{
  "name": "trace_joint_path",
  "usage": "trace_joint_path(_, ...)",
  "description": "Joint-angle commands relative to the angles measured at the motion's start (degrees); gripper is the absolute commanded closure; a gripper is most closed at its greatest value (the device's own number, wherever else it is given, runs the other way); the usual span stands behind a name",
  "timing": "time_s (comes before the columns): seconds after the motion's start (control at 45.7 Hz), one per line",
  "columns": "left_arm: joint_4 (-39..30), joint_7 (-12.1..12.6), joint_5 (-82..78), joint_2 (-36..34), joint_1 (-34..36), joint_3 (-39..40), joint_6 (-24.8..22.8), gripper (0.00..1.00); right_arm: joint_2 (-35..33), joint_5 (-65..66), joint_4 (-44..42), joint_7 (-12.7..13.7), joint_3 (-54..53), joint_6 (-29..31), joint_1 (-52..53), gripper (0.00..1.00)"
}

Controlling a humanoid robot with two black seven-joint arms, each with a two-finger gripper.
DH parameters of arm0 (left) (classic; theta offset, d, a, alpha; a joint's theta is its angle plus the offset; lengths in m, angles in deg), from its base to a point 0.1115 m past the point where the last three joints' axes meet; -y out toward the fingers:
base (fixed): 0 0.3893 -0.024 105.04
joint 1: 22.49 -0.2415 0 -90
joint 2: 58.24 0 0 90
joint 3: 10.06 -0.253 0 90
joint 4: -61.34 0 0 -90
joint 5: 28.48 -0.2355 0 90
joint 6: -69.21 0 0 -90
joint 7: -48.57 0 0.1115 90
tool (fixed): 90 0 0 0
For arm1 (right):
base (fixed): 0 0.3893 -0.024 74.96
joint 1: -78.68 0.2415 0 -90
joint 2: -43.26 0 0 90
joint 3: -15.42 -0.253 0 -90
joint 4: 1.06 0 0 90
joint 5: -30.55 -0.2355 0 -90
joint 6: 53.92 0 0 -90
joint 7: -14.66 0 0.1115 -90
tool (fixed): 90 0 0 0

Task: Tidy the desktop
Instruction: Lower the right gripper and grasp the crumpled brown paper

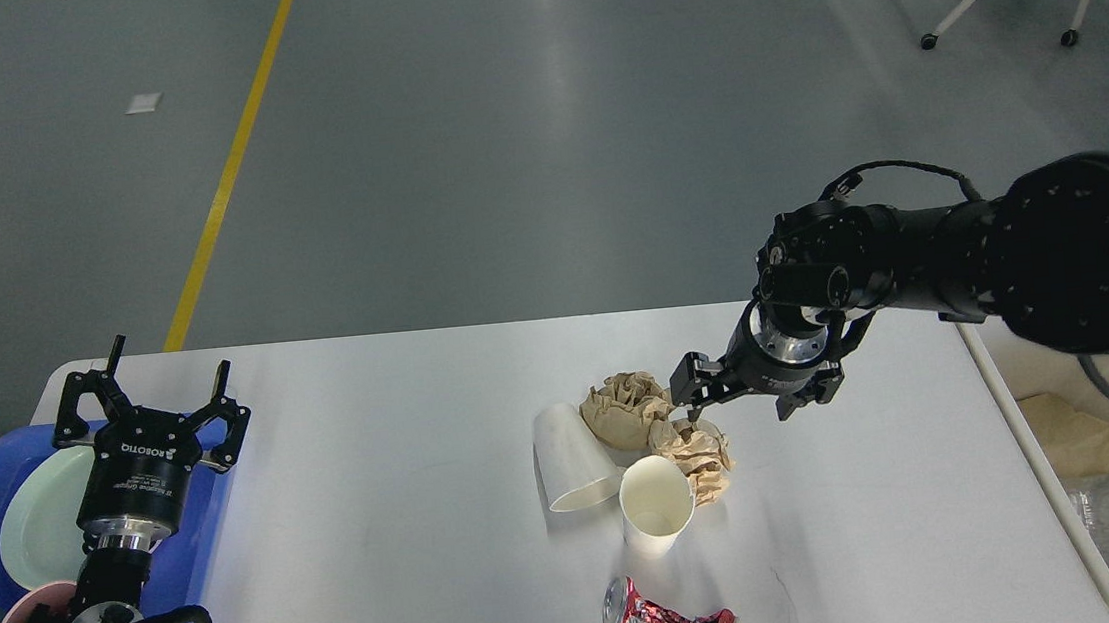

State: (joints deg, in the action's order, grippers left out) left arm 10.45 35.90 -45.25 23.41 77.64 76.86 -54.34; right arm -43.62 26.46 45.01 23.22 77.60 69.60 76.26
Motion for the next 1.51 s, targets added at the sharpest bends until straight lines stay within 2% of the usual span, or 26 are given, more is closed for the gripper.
trace_joint_path(0.0,0.00,0.00,-0.02,0.00,-0.02,0.01,-0.03,0.04,1.45,0.04,-5.55,-0.22,-1.19,-0.12,-5.83,0.00)
trace_joint_path(0.394,0.00,0.00,-0.02,0.00,-0.02,0.01,-0.03,0.04,3.03,1.01,-10.65,-0.22,-6.28,-3.46,-11.54,0.00)
trace_joint_path(0.919,0.00,0.00,-0.02,0.00,-0.02,0.01,-0.03,0.04,4.79,2.15,-10.30,0.13,-7.34,-17.79,-16.73,0.00)
trace_joint_path(1.072,0.00,0.00,-0.02,0.00,-0.02,0.01,-0.03,0.04,4.79,2.24,-10.39,0.31,-7.52,-18.32,-16.82,0.15)
trace_joint_path(1.182,0.00,0.00,-0.02,0.00,-0.02,0.01,-0.03,0.04,4.79,2.41,-10.30,0.40,-7.52,-18.32,-16.82,0.40)
trace_joint_path(1.291,0.00,0.00,-0.02,0.00,-0.02,0.01,-0.03,0.04,4.79,2.41,-9.69,0.49,-7.43,-17.70,-16.82,0.70)
trace_joint_path(1.488,0.00,0.00,-0.02,0.00,-0.02,0.01,-0.03,0.04,4.70,2.41,-9.42,0.84,-7.34,-17.44,-17.08,1.00)
